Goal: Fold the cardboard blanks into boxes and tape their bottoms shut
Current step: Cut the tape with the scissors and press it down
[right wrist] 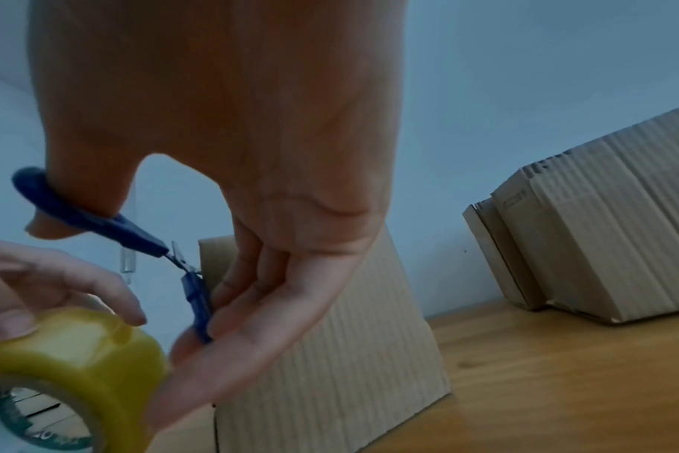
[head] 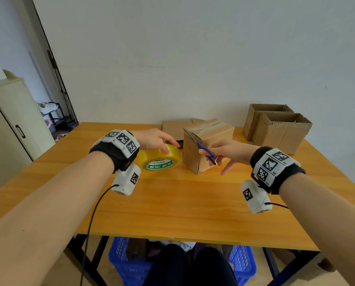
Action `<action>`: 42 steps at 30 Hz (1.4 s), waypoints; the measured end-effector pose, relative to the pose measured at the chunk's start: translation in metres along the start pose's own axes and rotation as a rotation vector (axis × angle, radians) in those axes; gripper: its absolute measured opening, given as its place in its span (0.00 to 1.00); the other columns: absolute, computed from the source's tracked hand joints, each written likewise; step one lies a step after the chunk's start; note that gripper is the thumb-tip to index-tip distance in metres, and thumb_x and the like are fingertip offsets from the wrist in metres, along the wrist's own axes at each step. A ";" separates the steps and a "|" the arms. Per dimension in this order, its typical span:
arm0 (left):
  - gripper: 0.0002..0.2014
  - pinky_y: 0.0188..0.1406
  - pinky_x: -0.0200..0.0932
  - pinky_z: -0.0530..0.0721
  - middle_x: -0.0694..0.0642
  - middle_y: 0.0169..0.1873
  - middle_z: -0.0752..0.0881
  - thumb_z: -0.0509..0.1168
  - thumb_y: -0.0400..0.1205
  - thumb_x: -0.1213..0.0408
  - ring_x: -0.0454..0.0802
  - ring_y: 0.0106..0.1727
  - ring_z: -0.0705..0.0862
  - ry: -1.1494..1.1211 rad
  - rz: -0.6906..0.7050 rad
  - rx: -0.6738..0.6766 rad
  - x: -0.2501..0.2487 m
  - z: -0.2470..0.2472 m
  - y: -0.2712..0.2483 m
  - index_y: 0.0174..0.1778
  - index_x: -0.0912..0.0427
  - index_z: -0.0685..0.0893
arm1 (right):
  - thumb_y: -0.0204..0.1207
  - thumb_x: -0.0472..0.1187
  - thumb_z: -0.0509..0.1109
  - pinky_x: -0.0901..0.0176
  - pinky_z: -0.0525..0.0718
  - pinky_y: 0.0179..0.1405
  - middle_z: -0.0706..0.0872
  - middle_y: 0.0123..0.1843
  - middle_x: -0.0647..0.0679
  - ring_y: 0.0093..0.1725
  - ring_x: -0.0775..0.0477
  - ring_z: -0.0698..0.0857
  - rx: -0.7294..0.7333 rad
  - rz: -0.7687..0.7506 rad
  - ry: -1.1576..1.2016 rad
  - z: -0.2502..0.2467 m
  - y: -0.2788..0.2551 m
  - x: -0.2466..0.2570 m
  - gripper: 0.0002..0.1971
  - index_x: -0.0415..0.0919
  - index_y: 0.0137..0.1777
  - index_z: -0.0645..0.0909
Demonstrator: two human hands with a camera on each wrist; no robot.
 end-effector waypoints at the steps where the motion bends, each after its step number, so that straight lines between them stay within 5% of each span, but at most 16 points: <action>1: 0.17 0.64 0.47 0.78 0.51 0.63 0.80 0.66 0.80 0.69 0.51 0.65 0.78 0.002 0.005 -0.008 -0.001 -0.001 -0.001 0.60 0.44 0.82 | 0.73 0.58 0.71 0.50 0.90 0.39 0.86 0.45 0.43 0.44 0.49 0.81 -0.006 0.009 -0.022 0.000 0.001 0.000 0.20 0.39 0.48 0.83; 5: 0.14 0.57 0.51 0.81 0.51 0.60 0.77 0.67 0.80 0.67 0.53 0.61 0.77 0.055 -0.007 -0.019 -0.002 -0.002 -0.001 0.59 0.48 0.82 | 0.71 0.63 0.70 0.53 0.90 0.41 0.85 0.51 0.39 0.47 0.47 0.82 -0.028 0.029 -0.158 -0.001 0.003 0.000 0.23 0.41 0.46 0.82; 9: 0.14 0.47 0.42 0.78 0.52 0.58 0.76 0.68 0.79 0.67 0.51 0.57 0.76 0.053 -0.003 -0.049 -0.005 -0.001 0.001 0.60 0.52 0.83 | 0.74 0.62 0.68 0.55 0.89 0.45 0.81 0.39 0.48 0.41 0.51 0.81 -0.055 0.019 -0.236 -0.002 0.003 0.001 0.21 0.42 0.43 0.81; 15: 0.13 0.46 0.45 0.78 0.53 0.54 0.77 0.70 0.76 0.71 0.53 0.54 0.77 -0.037 -0.031 -0.156 -0.001 -0.006 0.005 0.54 0.51 0.85 | 0.73 0.62 0.70 0.56 0.88 0.45 0.81 0.42 0.49 0.43 0.51 0.81 -0.061 0.002 -0.292 -0.002 0.006 0.001 0.22 0.41 0.50 0.82; 21: 0.14 0.68 0.57 0.75 0.56 0.61 0.77 0.72 0.75 0.71 0.56 0.64 0.75 -0.080 -0.043 -0.187 0.003 -0.004 0.008 0.52 0.50 0.85 | 0.71 0.64 0.71 0.62 0.84 0.34 0.81 0.41 0.50 0.42 0.52 0.81 -0.039 0.028 -0.352 0.001 0.007 -0.001 0.21 0.45 0.41 0.80; 25: 0.13 0.62 0.63 0.80 0.57 0.64 0.77 0.72 0.74 0.71 0.61 0.63 0.80 -0.071 -0.056 -0.207 0.005 -0.004 0.009 0.49 0.48 0.85 | 0.71 0.65 0.70 0.61 0.85 0.34 0.82 0.41 0.49 0.44 0.50 0.81 -0.005 0.062 -0.360 0.002 0.008 0.001 0.21 0.45 0.39 0.78; 33: 0.09 0.50 0.43 0.73 0.52 0.57 0.77 0.69 0.78 0.70 0.50 0.58 0.75 -0.111 -0.030 -0.264 0.004 -0.005 0.012 0.50 0.54 0.85 | 0.74 0.61 0.70 0.50 0.88 0.49 0.83 0.48 0.44 0.54 0.42 0.82 0.042 0.089 -0.399 0.004 0.005 0.011 0.16 0.50 0.41 0.75; 38: 0.03 0.62 0.46 0.74 0.54 0.61 0.81 0.69 0.79 0.63 0.52 0.65 0.77 -0.065 0.002 -0.323 0.006 -0.011 0.014 0.47 0.54 0.85 | 0.71 0.63 0.72 0.56 0.85 0.46 0.81 0.37 0.47 0.42 0.47 0.80 0.084 0.179 -0.484 0.011 0.010 -0.004 0.21 0.44 0.35 0.78; 42: 0.06 0.57 0.42 0.73 0.54 0.56 0.83 0.70 0.79 0.64 0.48 0.59 0.78 -0.067 0.011 -0.329 0.005 -0.013 0.016 0.51 0.59 0.87 | 0.68 0.67 0.72 0.56 0.86 0.49 0.79 0.38 0.49 0.46 0.46 0.80 0.097 0.225 -0.624 0.023 0.017 -0.023 0.25 0.44 0.37 0.77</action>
Point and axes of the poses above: each hand's wrist, its own y-axis towards the middle knuckle, its own z-axis out of the palm, x = y × z, the point moved 5 cm from there along y, towards the middle knuckle
